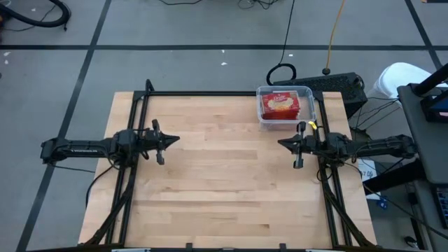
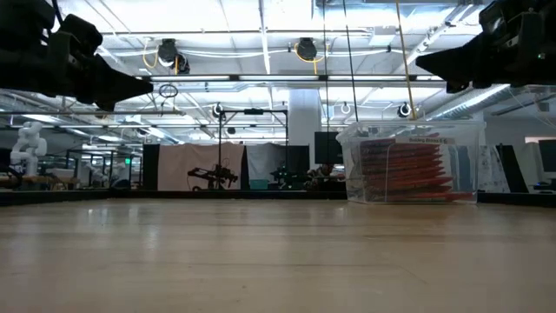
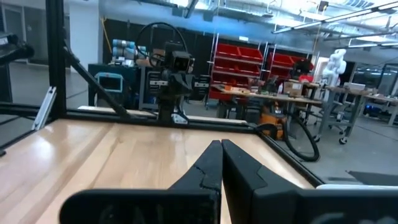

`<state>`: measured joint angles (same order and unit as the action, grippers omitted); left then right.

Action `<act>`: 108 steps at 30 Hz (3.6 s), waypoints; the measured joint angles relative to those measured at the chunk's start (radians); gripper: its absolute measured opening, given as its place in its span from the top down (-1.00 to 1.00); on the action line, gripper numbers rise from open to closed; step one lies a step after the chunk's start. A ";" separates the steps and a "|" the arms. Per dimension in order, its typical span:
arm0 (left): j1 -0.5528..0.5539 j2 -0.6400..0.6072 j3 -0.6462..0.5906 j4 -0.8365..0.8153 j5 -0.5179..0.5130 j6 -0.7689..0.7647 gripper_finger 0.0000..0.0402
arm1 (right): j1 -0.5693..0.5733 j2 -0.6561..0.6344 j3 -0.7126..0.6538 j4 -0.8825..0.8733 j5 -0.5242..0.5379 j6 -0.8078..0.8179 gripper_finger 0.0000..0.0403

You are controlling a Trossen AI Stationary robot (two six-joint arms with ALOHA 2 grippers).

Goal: Sort popcorn bags into baskets
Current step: Return to Home Position

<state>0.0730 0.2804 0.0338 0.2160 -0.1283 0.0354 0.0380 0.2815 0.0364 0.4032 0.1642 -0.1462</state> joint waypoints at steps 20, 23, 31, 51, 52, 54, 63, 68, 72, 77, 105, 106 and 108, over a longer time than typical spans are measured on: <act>-0.008 -0.237 0.000 -0.241 -0.022 0.036 1.00 | 0.000 -0.238 -0.001 -0.195 0.023 -0.053 1.00; -0.008 -0.258 0.001 -0.242 -0.023 0.040 1.00 | -0.001 -0.263 -0.002 -0.245 0.046 -0.038 1.00; -0.008 -0.269 0.001 -0.245 -0.023 0.057 1.00 | 0.000 -0.280 -0.002 -0.312 0.045 -0.014 1.00; -0.034 -0.268 -0.023 -0.202 0.082 0.033 1.00 | 0.000 -0.279 -0.002 -0.301 0.045 -0.030 1.00; -0.040 -0.268 -0.023 -0.201 0.078 0.037 1.00 | 0.000 -0.279 -0.002 -0.302 0.044 -0.030 1.00; -0.050 -0.268 -0.023 -0.198 0.058 0.048 1.00 | 0.000 -0.279 -0.002 -0.303 0.044 -0.030 1.00; -0.056 -0.268 -0.023 -0.196 0.045 0.038 0.99 | 0.000 -0.278 -0.002 -0.303 0.044 -0.030 1.00; -0.056 -0.268 -0.024 -0.176 0.039 0.038 0.89 | 0.000 -0.278 -0.002 -0.303 0.044 -0.030 1.00; -0.056 -0.268 -0.024 -0.160 0.038 0.038 0.83 | 0.000 -0.278 -0.002 -0.303 0.044 -0.030 1.00; -0.056 -0.268 -0.024 -0.158 0.038 0.038 0.82 | 0.000 -0.278 -0.002 -0.303 0.044 -0.030 1.00; -0.056 -0.268 -0.024 -0.153 0.042 0.038 0.81 | 0.000 -0.278 -0.002 -0.303 0.044 -0.030 1.00; -0.056 -0.268 -0.024 -0.153 0.042 0.039 0.81 | 0.000 -0.278 -0.002 -0.303 0.044 -0.030 1.00; -0.056 -0.268 -0.024 -0.153 0.042 0.038 0.81 | 0.000 -0.278 -0.002 -0.303 0.044 -0.030 1.00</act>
<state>0.0170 0.0128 0.0097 0.0628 -0.0860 0.0738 0.0376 0.0031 0.0349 0.1001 0.2081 -0.1763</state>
